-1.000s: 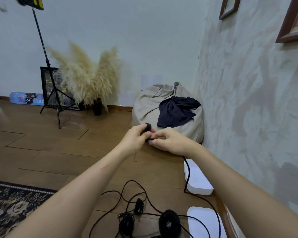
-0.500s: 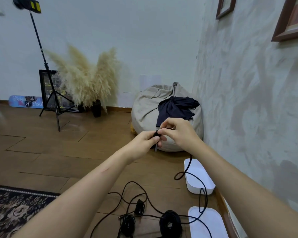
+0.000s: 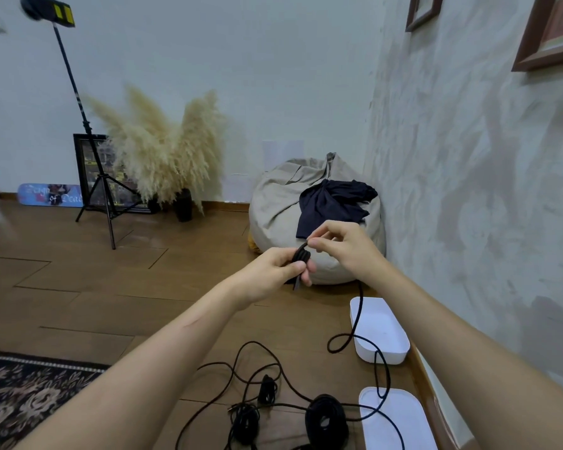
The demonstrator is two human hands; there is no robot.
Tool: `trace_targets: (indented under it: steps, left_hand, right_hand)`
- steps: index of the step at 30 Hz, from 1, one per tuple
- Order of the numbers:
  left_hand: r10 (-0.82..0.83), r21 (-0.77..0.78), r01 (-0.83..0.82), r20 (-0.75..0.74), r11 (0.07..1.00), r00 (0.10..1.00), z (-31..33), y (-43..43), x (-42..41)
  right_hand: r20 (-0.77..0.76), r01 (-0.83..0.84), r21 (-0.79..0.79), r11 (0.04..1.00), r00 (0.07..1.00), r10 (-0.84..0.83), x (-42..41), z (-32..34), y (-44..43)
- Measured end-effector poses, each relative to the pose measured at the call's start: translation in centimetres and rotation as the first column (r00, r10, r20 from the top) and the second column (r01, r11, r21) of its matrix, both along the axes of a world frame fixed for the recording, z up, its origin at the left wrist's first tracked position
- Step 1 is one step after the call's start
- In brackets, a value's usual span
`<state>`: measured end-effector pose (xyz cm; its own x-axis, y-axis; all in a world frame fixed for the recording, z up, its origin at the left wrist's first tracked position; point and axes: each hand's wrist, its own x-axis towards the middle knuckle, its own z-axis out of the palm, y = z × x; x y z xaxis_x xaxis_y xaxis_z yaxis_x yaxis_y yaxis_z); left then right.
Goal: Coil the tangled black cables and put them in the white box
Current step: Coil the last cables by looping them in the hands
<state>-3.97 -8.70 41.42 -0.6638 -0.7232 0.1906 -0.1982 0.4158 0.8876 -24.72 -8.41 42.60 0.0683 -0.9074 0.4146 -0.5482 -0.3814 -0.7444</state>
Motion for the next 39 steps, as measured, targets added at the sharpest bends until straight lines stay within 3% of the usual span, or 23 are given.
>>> trace_targets:
  steps: [5,10,16,21,26,29,33,36,39]
  left_hand:
    - [-0.068,0.033,0.069,-0.041,0.997,0.997,0.8,0.2,0.4]
    - [-0.11,0.201,0.186,-0.34,0.962,0.934,2.3,-0.1,0.5]
    - [0.185,0.333,0.032,-0.599,0.942,0.779,1.9,-0.9,-0.6]
    - [0.299,0.18,-0.24,-0.505,0.954,0.81,1.5,-1.5,-0.6]
    - [0.471,-0.035,-0.513,-0.349,0.858,0.81,0.0,-3.3,0.9]
    - [0.396,-0.075,-0.416,-0.195,0.906,0.897,-1.2,-3.5,1.2]
    - [0.173,0.175,-0.144,-0.165,0.974,0.971,-2.0,-2.6,0.7]
    - [0.061,0.357,0.027,-0.233,0.934,0.971,-1.5,-2.2,0.4]
    - [-0.007,0.298,0.072,-0.214,0.952,0.977,-1.1,-1.4,-0.4]
  right_hand:
    - [0.102,-0.053,0.027,0.998,0.994,0.05,0.3,-0.3,0.1]
    - [0.281,-0.128,0.079,0.989,0.955,0.101,2.1,-1.3,0.4]
    - [0.029,-0.169,0.231,0.958,0.986,0.167,6.3,-3.0,1.0]
    - [-0.042,-0.165,0.258,0.952,0.982,0.182,7.1,-1.5,1.2]
    - [-0.067,-0.246,0.299,0.922,0.958,0.278,5.8,0.5,2.3]
    - [-0.136,-0.25,0.265,0.931,0.947,0.293,4.9,1.1,2.1]
    - [-0.334,-0.171,0.082,0.982,0.924,0.188,3.2,1.4,1.4]
    - [-0.311,-0.099,-0.007,0.995,0.946,0.091,2.0,1.6,1.1]
    - [-0.192,-0.025,-0.056,0.998,0.981,0.014,1.0,1.6,0.5]
